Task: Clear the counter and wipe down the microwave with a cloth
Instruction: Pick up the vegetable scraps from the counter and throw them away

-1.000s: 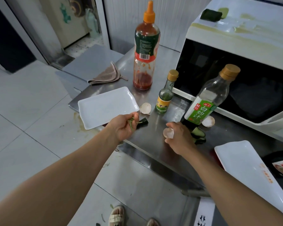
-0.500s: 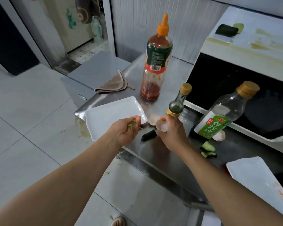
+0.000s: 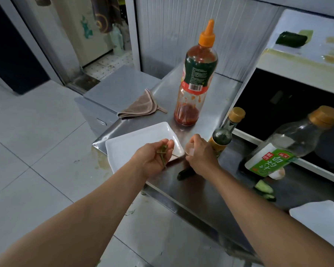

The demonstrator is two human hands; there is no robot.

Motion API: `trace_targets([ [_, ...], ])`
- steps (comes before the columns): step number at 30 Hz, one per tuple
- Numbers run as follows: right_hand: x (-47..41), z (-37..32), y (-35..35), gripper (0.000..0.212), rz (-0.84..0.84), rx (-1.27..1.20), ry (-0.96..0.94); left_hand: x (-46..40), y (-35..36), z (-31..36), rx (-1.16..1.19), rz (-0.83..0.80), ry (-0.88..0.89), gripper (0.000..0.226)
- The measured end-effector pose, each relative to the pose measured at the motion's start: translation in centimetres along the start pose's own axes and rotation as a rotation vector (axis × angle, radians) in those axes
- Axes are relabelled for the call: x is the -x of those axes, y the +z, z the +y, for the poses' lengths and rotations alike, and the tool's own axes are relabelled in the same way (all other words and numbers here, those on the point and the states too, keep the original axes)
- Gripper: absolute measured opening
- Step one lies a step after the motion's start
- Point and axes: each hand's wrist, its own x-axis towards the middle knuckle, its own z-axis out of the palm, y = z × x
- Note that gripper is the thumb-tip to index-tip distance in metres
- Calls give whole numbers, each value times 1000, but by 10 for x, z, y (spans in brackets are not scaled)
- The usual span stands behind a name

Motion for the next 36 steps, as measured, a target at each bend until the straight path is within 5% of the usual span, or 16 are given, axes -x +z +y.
trace_targets([
  [5, -5, 3, 9, 8, 54, 13, -1, -5, 1, 0, -10, -15, -3, 19],
  [20, 45, -4, -36, 19, 76, -67, -103, 22, 20, -6, -71, 6, -22, 20],
  [27, 82, 10, -68, 35, 143, -109, -15, 44, 49, -25, -175, -78, -54, 20],
  [36, 129, 60, -105, 30, 295, -187, 174, 60, 86, -73, -295, -179, -104, 23],
])
